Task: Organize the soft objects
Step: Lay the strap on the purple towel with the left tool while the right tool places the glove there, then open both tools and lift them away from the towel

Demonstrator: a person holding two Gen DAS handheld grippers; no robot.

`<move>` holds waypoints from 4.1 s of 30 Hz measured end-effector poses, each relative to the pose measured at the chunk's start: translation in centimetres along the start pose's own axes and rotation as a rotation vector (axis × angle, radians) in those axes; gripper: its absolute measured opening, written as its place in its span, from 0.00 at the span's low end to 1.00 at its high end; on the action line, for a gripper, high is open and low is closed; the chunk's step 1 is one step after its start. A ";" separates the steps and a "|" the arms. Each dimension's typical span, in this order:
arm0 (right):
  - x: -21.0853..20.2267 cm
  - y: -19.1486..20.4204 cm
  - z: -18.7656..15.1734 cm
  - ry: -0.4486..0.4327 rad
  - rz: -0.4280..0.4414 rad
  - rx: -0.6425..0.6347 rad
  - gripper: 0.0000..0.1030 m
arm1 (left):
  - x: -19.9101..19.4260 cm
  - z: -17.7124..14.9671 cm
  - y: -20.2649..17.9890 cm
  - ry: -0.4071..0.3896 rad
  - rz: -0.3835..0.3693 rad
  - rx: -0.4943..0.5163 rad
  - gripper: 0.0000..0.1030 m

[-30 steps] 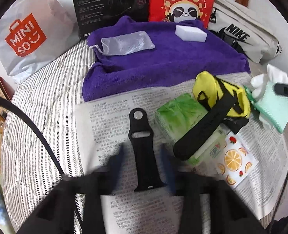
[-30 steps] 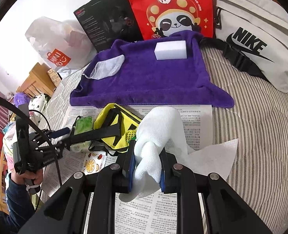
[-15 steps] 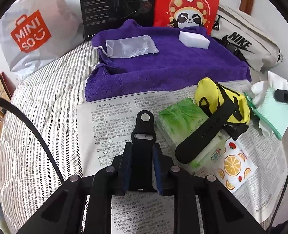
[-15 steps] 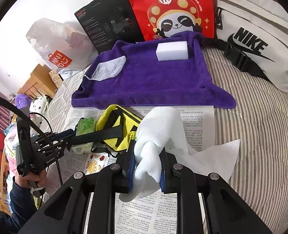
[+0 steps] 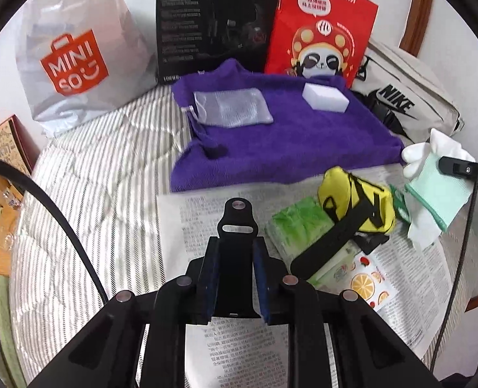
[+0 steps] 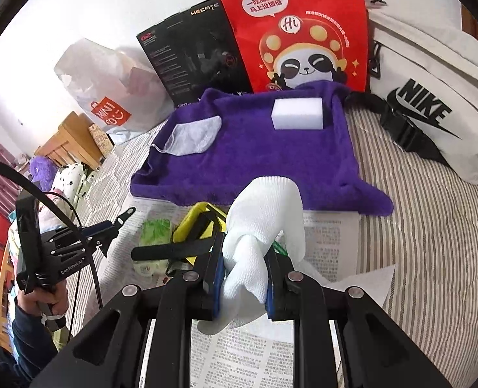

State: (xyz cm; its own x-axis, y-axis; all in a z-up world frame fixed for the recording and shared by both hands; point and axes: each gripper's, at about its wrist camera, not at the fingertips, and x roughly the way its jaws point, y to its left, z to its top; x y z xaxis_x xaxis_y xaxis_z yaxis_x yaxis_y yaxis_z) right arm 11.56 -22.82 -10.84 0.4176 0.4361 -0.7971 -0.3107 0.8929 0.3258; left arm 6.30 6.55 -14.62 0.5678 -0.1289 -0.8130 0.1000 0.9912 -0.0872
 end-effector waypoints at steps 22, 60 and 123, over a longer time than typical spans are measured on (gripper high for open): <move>1.4 -1.8 4.2 -0.040 -0.018 0.025 0.19 | -0.6 5.6 0.3 -0.066 -0.025 0.013 0.19; 13.4 -7.7 10.7 0.089 -0.056 0.063 0.19 | 10.4 12.8 1.2 0.043 -0.067 -0.004 0.19; 2.9 -6.4 -6.1 0.094 -0.143 0.022 0.74 | 2.3 5.4 -3.3 0.053 -0.098 0.010 0.53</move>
State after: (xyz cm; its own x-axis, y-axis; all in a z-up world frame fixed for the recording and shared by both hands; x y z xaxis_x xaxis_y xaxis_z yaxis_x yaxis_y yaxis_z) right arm 9.57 -27.90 -18.33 0.3738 0.2932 -0.8800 -0.2345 0.9478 0.2162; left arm 11.72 2.85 -13.09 0.5109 -0.2233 -0.8301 0.1616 0.9734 -0.1624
